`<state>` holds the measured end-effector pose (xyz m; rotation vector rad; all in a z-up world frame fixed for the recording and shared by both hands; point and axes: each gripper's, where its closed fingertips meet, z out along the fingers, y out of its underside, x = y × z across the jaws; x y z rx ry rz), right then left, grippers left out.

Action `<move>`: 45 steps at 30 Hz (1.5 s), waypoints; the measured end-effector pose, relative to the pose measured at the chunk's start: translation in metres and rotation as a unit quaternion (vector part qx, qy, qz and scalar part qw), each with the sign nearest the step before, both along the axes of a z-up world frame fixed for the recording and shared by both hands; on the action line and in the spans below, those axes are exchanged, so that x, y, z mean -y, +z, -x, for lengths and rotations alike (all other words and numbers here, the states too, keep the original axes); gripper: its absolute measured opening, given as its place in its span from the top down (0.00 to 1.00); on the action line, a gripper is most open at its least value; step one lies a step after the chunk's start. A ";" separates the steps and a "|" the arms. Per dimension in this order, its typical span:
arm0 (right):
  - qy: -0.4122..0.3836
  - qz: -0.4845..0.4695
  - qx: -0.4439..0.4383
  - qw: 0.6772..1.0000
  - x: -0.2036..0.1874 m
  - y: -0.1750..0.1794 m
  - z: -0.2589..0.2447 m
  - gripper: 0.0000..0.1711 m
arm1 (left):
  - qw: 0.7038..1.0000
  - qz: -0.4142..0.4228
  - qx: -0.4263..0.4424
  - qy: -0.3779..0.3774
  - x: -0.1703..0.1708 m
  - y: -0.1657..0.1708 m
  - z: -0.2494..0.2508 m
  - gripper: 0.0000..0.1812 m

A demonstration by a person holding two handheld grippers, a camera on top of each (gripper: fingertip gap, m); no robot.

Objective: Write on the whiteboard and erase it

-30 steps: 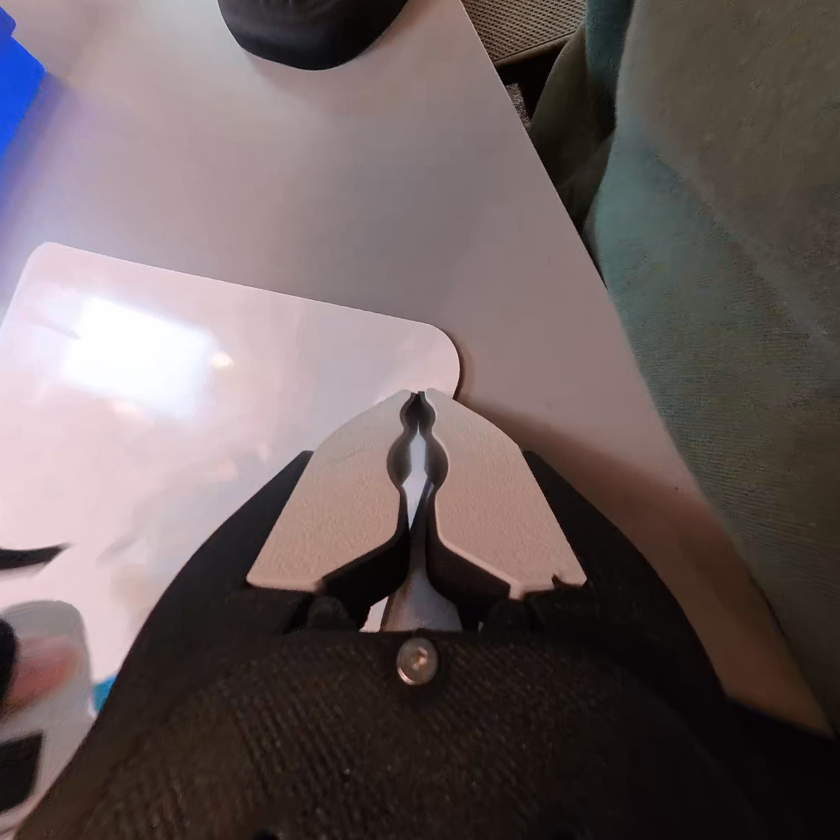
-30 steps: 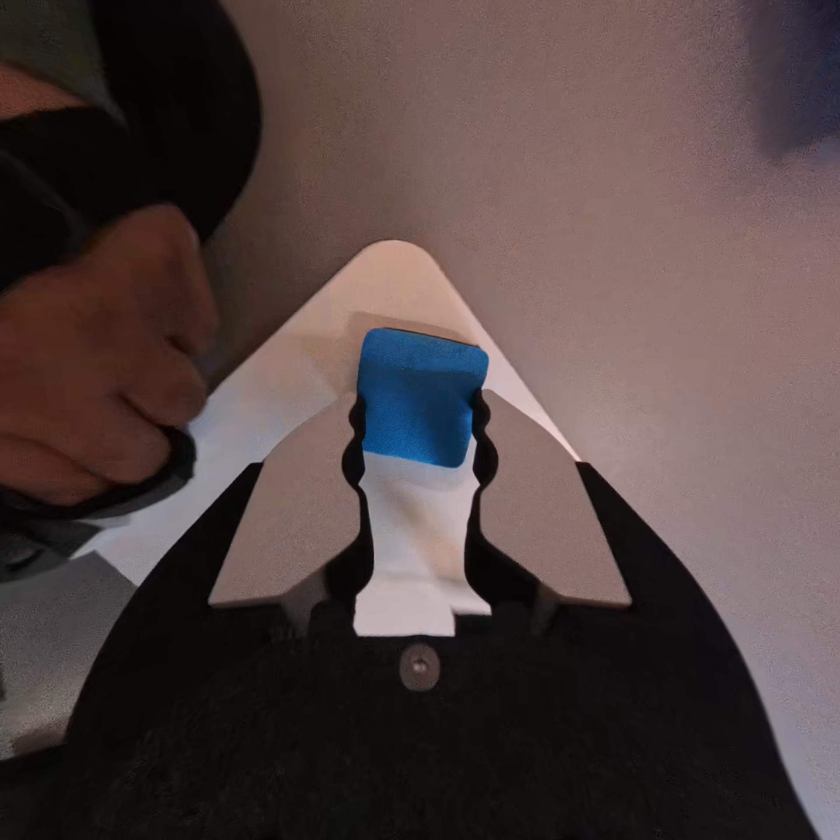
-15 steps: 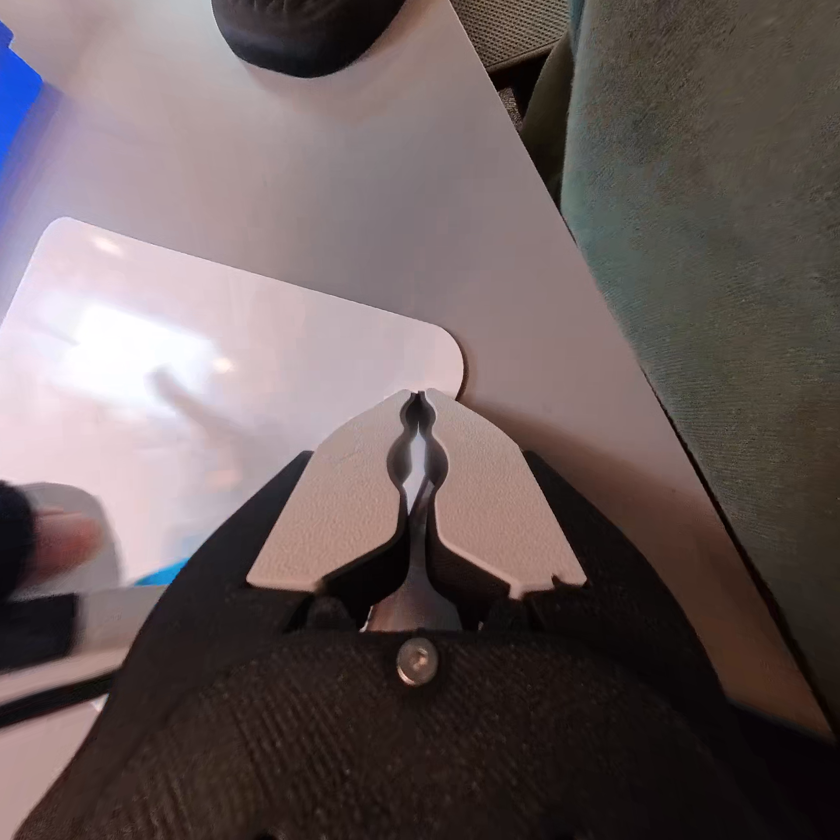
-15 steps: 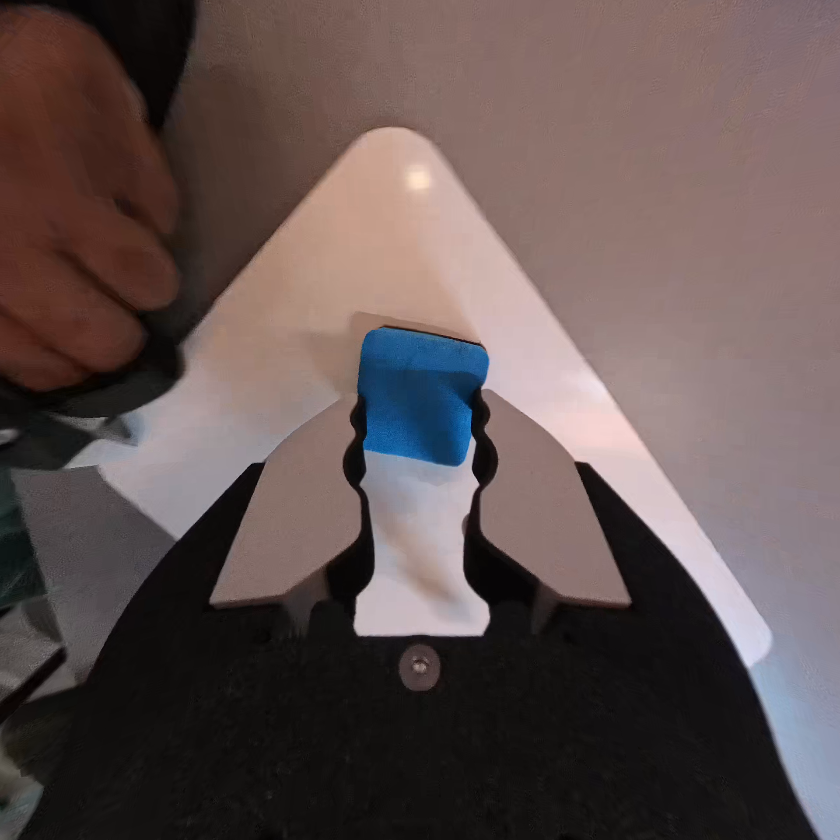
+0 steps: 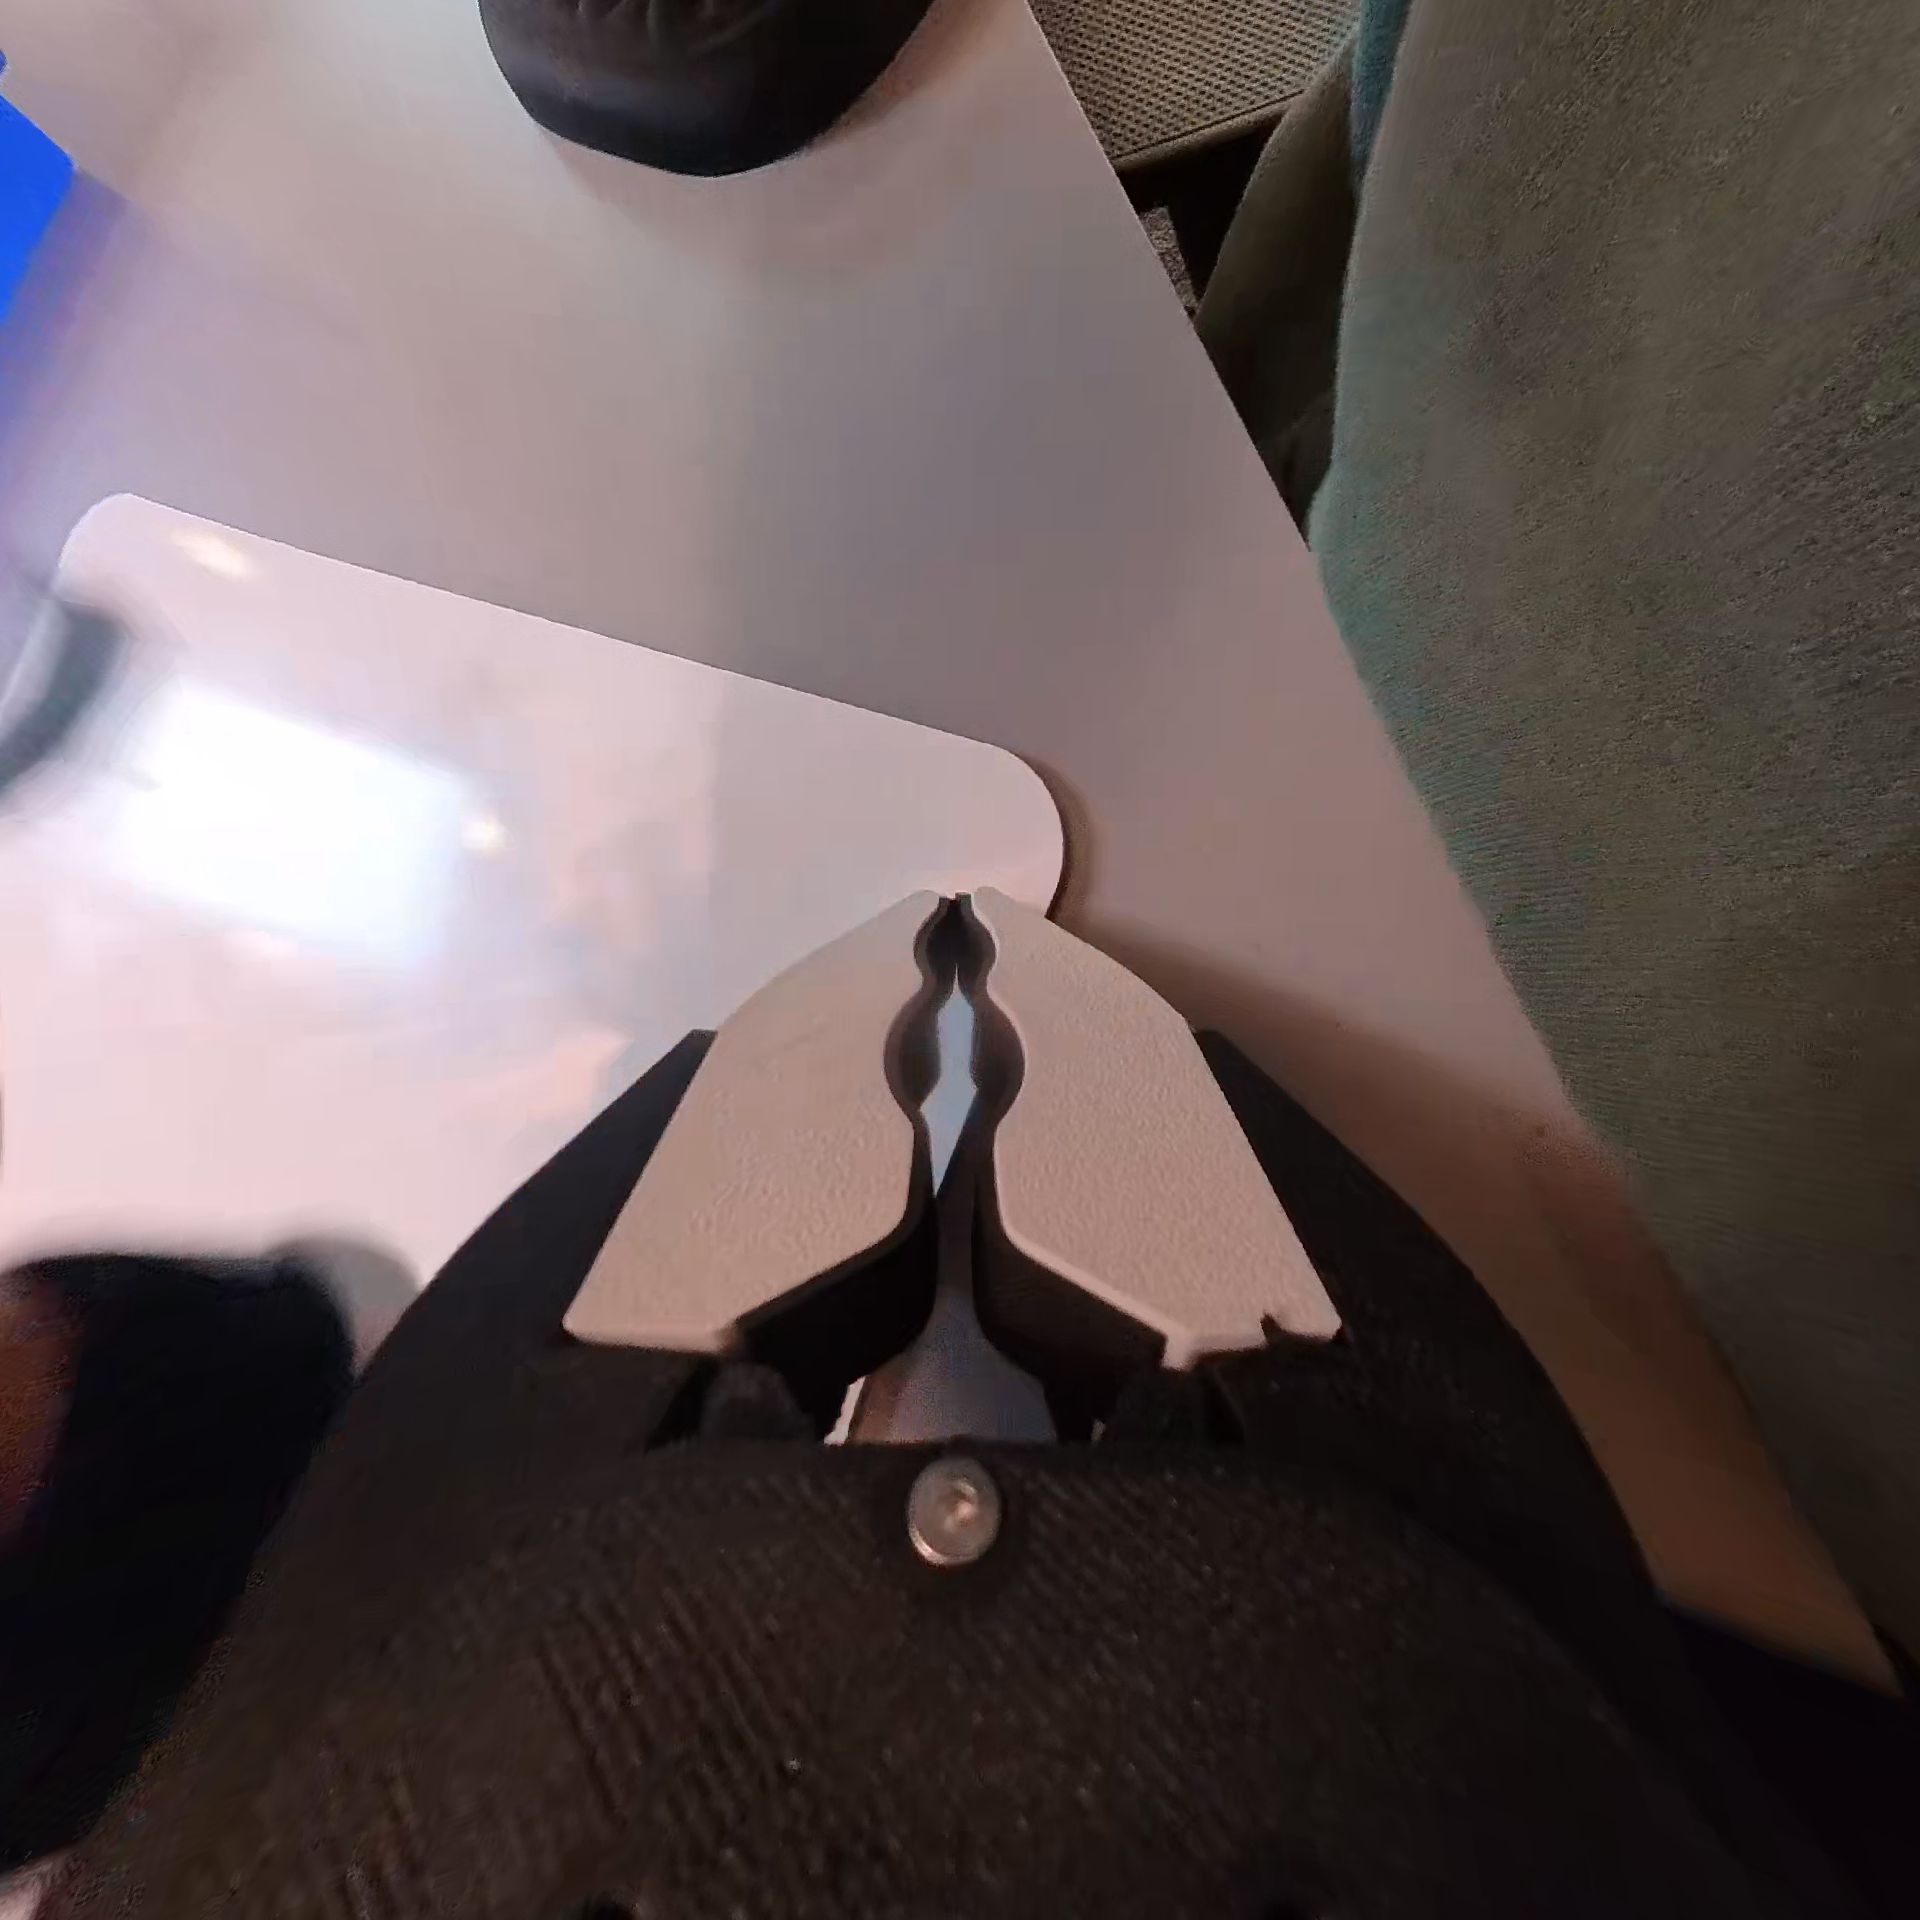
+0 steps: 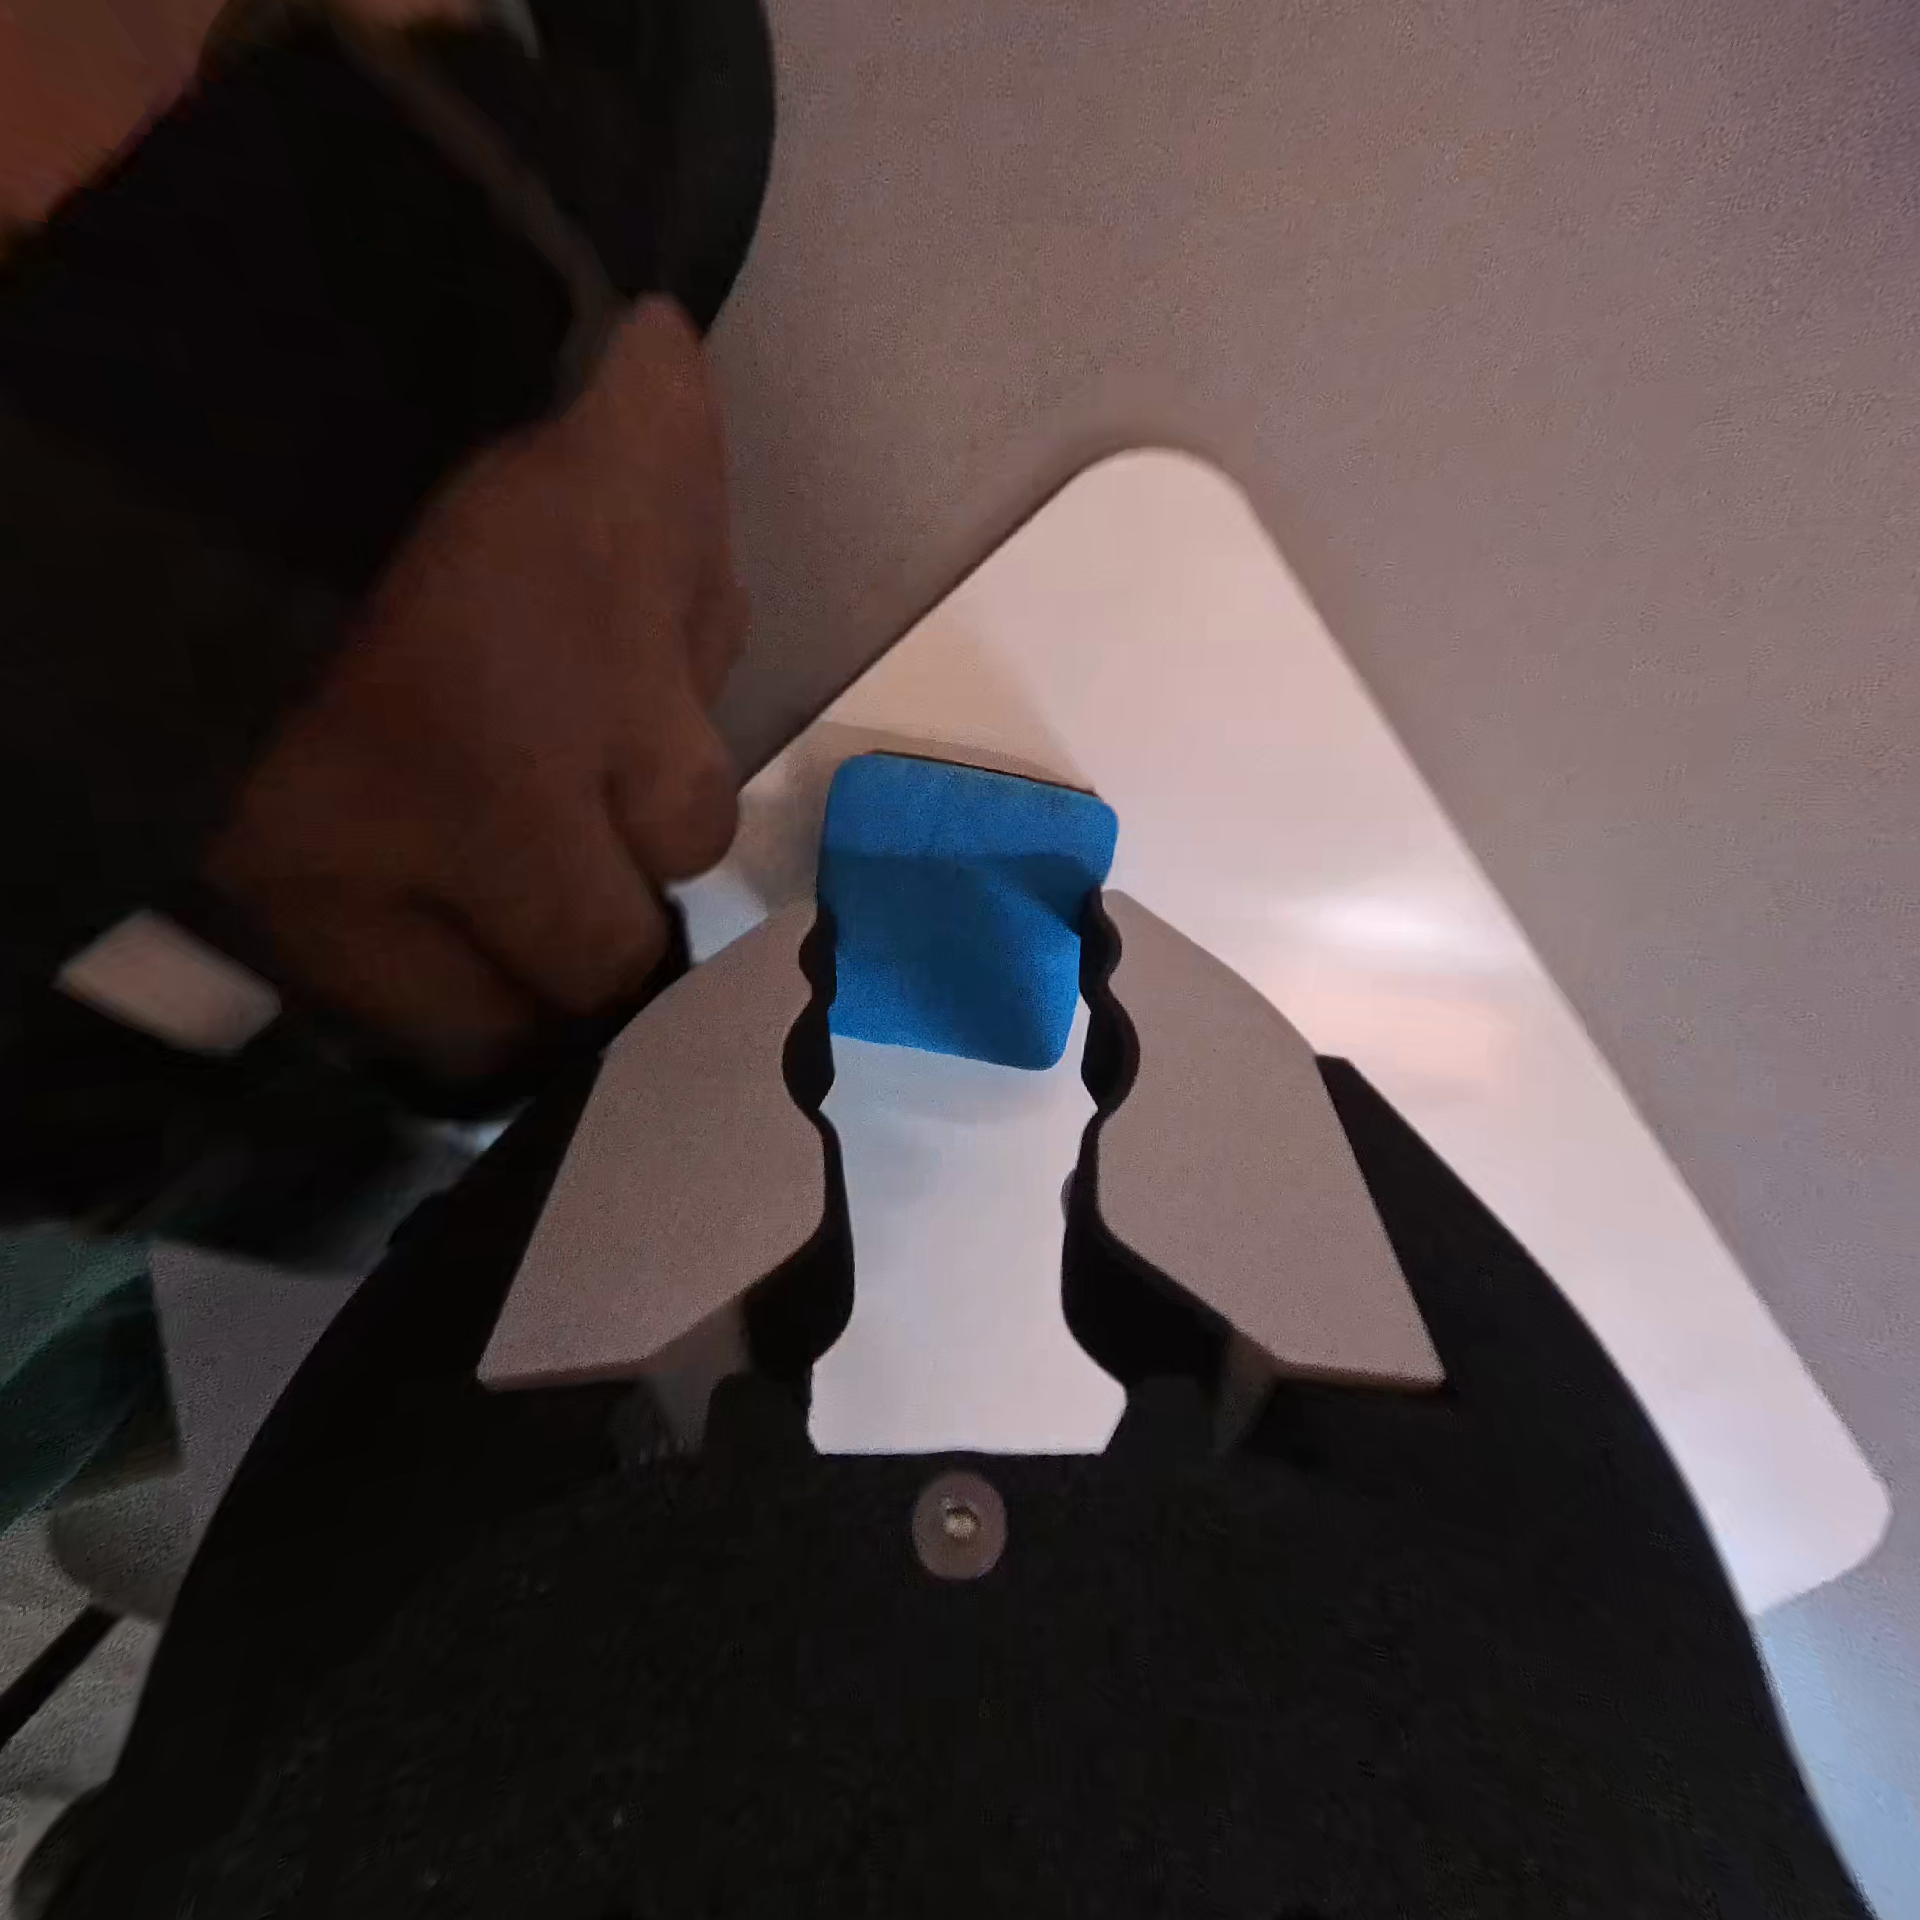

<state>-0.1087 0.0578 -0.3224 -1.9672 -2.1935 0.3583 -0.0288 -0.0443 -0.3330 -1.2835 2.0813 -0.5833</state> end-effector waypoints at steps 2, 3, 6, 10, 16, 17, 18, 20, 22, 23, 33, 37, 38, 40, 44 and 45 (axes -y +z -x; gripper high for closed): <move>-0.049 0.011 -0.041 0.998 -0.028 -0.001 0.025 0.73 | 1.000 -0.001 0.001 0.000 0.000 0.000 0.000 1.00; -0.077 0.003 -0.047 0.996 -0.052 -0.002 0.025 0.73 | 1.000 0.001 0.000 0.001 0.000 0.000 0.000 1.00; -0.185 -0.017 -0.017 0.982 -0.129 -0.005 -0.033 0.73 | 1.000 -0.001 0.000 0.002 0.000 0.000 0.000 0.99; -0.355 -0.016 -0.008 0.935 -0.211 -0.008 -0.146 0.73 | 1.000 -0.002 0.000 0.001 0.000 0.000 0.000 1.00; -0.296 -0.006 -0.025 0.955 -0.154 -0.009 -0.095 0.73 | 1.000 0.003 0.000 0.001 -0.001 0.000 -0.001 1.00; -0.254 -0.001 -0.023 0.967 -0.128 -0.009 -0.070 0.73 | 1.000 0.004 0.000 0.002 -0.001 0.000 -0.001 1.00; -0.209 0.003 -0.022 0.978 -0.099 -0.008 -0.044 0.73 | 1.000 0.004 -0.001 0.003 -0.001 0.000 -0.001 1.00; -0.138 0.001 -0.028 0.990 -0.054 -0.006 -0.001 0.73 | 1.000 0.003 -0.001 0.005 -0.001 0.000 -0.001 1.00; -0.118 0.006 -0.041 0.992 -0.037 -0.006 0.023 0.73 | 1.000 -0.002 -0.001 0.008 -0.001 0.000 -0.001 1.00; -0.119 0.015 -0.046 0.992 -0.035 -0.005 0.027 0.73 | 1.000 -0.003 0.000 0.009 -0.002 0.000 -0.001 1.00; -0.413 -0.013 0.010 0.910 -0.174 -0.001 -0.168 0.73 | 1.000 -0.006 0.011 0.013 -0.004 0.001 -0.003 1.00; -0.289 -0.009 -0.017 0.957 -0.093 0.002 -0.107 0.73 | 1.000 0.000 0.008 0.014 -0.005 0.001 -0.004 1.00; -0.245 -0.004 -0.015 0.969 -0.064 0.002 -0.089 0.73 | 1.000 0.003 0.006 0.015 -0.005 0.001 -0.004 1.00; -0.166 -0.005 -0.006 0.986 -0.017 0.003 -0.068 0.73 | 1.000 -0.004 0.003 0.016 -0.005 0.001 -0.004 1.00; -0.241 -0.010 0.008 0.970 -0.045 0.002 -0.127 0.73 | 1.000 -0.006 0.003 0.020 -0.006 0.001 -0.005 1.00; -0.303 -0.024 0.016 0.953 -0.074 0.003 -0.163 0.73 | 1.000 -0.010 0.003 0.020 -0.006 0.001 -0.005 1.00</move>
